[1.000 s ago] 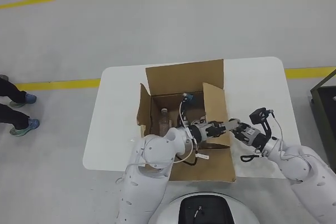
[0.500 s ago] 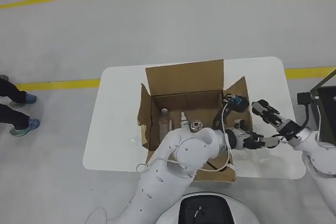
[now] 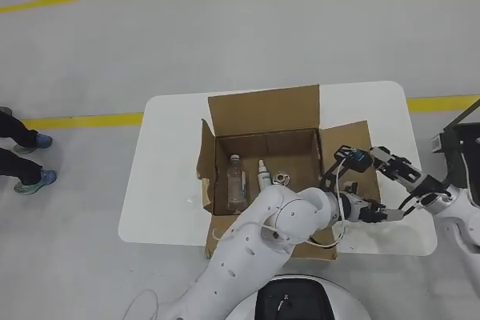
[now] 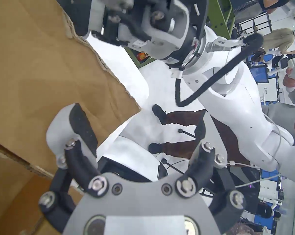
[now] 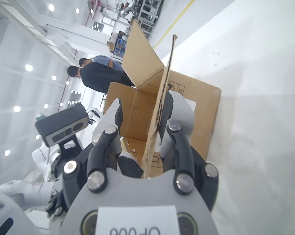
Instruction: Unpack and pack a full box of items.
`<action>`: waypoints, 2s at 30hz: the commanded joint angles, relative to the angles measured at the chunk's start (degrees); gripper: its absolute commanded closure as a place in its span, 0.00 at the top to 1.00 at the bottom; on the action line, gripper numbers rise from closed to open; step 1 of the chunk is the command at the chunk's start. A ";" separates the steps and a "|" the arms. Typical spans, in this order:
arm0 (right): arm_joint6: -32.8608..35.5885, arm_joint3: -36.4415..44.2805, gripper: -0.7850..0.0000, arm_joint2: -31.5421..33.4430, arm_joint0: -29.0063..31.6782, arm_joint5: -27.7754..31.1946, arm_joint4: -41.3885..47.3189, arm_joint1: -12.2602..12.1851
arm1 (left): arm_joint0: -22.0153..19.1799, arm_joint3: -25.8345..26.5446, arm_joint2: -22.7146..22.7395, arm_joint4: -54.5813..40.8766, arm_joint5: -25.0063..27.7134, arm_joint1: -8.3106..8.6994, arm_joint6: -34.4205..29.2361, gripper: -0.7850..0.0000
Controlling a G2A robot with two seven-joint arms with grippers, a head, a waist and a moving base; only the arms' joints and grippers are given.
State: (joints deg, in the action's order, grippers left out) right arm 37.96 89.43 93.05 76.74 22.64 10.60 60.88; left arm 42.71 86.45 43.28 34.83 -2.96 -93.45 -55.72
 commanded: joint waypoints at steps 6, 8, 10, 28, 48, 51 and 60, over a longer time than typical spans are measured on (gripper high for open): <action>0.55 -2.28 0.00 -2.91 -0.86 0.48 0.41 0.29 | 0.32 0.66 0.40 0.46 -0.49 0.17 -0.26 1.00; 0.25 -2.50 0.00 -3.27 -0.99 0.85 0.84 0.36 | 0.73 1.82 1.16 1.04 -0.83 0.41 -0.07 1.00; -0.39 -2.47 0.00 -3.31 -0.92 1.50 1.63 0.43 | 1.34 3.51 2.34 3.02 -1.69 0.86 -0.14 1.00; -2.68 4.78 0.00 0.64 4.72 1.54 0.17 -0.03 | 10.88 18.85 10.05 41.87 -5.05 6.14 -12.65 1.00; -5.46 5.67 0.00 -0.91 4.07 2.40 -4.66 0.08 | 9.86 14.41 8.20 52.34 -4.36 6.26 -14.41 1.00; -5.40 5.73 0.00 -1.14 3.87 3.09 -4.46 0.10 | 9.57 12.95 9.48 52.97 -4.54 6.24 -13.18 1.00; -4.24 9.01 0.00 0.56 3.86 5.00 -3.86 -0.17 | 1.65 2.43 12.02 53.02 -10.54 4.79 -23.04 1.00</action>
State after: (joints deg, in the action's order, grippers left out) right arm 33.55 97.97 93.42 80.50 27.58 6.86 60.75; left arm 45.17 90.53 55.18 87.11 -13.00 -88.55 -77.93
